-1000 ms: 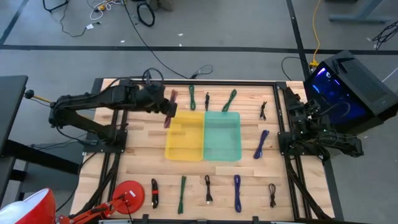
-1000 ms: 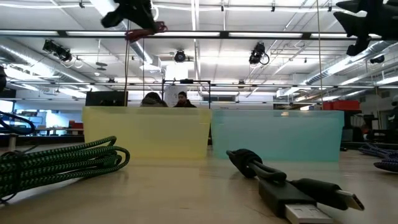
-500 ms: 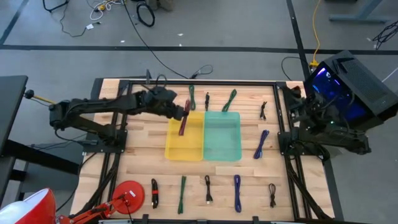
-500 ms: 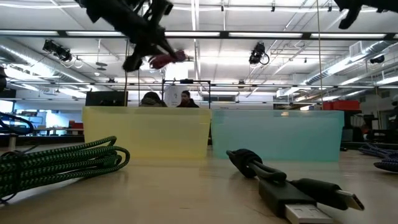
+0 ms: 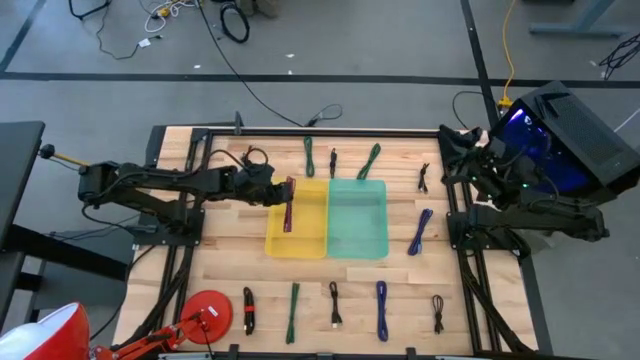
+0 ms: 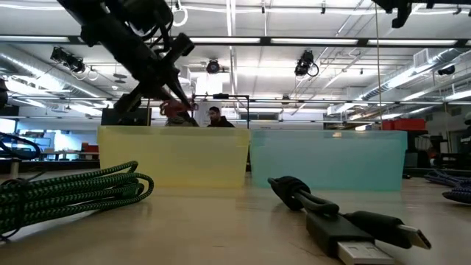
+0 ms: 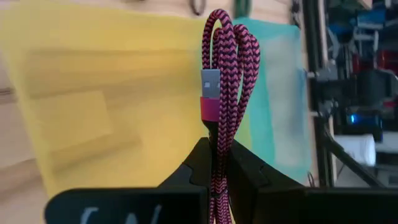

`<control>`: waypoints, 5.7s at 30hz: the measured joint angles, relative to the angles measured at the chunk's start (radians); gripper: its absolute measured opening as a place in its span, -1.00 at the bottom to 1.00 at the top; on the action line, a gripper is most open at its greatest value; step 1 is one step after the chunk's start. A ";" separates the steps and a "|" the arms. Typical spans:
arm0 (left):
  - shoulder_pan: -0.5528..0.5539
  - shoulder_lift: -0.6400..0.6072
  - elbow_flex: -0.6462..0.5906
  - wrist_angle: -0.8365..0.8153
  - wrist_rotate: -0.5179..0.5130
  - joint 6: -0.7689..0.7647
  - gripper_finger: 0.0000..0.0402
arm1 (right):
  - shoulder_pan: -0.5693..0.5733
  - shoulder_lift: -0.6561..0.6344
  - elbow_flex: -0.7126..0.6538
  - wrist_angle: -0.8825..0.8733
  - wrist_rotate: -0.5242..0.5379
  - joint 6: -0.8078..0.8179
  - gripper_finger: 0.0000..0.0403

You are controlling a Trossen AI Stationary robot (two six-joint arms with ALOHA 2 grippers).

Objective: Pick & Place USB Port
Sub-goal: Put the red patterned charger cable into the yellow bin, then put the green patterned charger cable into the yellow bin

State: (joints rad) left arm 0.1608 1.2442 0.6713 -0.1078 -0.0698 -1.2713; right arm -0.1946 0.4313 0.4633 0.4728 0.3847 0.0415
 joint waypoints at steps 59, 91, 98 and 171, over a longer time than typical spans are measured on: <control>0.623 0.547 0.795 -0.415 0.451 0.710 -0.12 | -0.021 0.124 0.001 0.112 0.042 -0.025 -0.47; 0.502 0.861 0.895 -0.568 0.249 0.654 -0.12 | -0.021 0.121 0.001 0.134 -0.002 -0.114 -0.47; 0.500 0.899 0.895 -0.510 0.267 0.617 -0.12 | -0.020 0.121 0.001 0.134 -0.011 -0.128 -0.47; -0.255 0.000 0.099 -0.223 -0.214 -0.434 -0.93 | -0.082 0.121 0.000 0.111 0.153 -0.262 -0.47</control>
State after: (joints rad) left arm -0.0943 1.2438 0.7707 -0.3307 -0.2839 -1.7053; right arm -0.2763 0.5526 0.4637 0.5839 0.5380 -0.2206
